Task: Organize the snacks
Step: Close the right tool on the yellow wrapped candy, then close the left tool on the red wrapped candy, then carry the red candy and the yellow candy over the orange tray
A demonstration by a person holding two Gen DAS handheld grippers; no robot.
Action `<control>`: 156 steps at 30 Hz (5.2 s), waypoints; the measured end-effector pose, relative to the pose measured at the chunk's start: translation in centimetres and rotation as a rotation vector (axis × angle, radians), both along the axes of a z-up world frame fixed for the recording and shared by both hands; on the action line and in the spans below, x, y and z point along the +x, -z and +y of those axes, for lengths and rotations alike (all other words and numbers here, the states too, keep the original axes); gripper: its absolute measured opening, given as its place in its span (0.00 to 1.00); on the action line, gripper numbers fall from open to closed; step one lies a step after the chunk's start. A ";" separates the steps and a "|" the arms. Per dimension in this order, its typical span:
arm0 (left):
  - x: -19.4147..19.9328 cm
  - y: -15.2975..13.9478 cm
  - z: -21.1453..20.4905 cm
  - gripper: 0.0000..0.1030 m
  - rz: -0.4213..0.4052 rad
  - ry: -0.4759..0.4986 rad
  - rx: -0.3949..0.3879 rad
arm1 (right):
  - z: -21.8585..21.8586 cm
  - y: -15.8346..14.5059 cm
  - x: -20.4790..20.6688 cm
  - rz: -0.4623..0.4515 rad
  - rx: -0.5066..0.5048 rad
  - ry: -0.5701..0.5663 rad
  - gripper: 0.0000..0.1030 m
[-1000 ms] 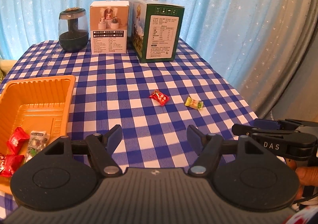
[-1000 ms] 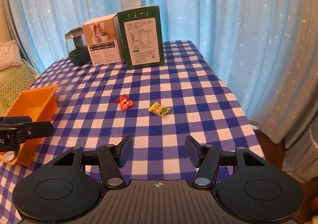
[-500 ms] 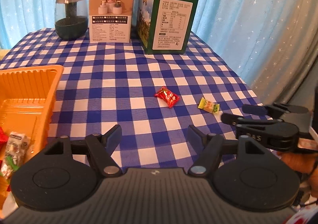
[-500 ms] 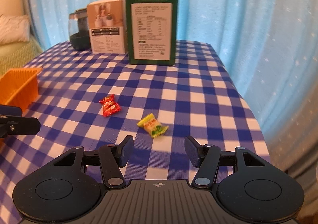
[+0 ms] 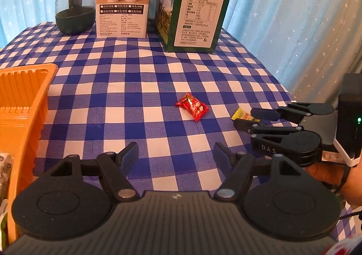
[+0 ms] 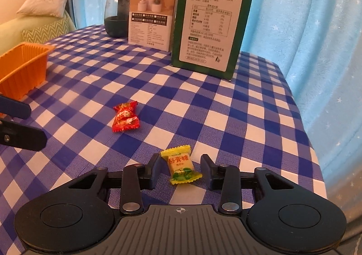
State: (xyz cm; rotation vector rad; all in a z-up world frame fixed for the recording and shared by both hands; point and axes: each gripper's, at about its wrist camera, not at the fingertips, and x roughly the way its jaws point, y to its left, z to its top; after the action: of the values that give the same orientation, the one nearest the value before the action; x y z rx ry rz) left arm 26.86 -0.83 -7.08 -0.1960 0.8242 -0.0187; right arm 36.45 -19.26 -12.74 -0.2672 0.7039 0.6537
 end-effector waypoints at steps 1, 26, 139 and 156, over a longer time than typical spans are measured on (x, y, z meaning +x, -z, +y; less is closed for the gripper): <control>0.2 0.1 0.0 0.67 0.001 -0.001 -0.004 | 0.0 0.0 0.0 0.010 0.011 -0.001 0.27; 9.3 3.7 -1.5 0.36 -0.005 -0.070 -0.126 | -2.8 -3.4 -1.7 0.102 0.156 0.474 0.20; -26.2 -10.3 16.2 0.19 -0.085 -0.292 0.053 | 16.8 -15.3 -26.6 0.129 0.201 0.062 0.20; -20.1 -9.7 21.3 0.19 -0.074 -0.263 0.067 | 23.1 -15.2 -20.9 0.131 0.190 -0.007 0.20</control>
State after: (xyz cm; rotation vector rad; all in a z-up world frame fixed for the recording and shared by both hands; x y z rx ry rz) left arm 6.76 20.49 2.59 -0.2374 0.7188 0.2473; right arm 15.57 3.84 2.41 -0.0517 0.7609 0.7440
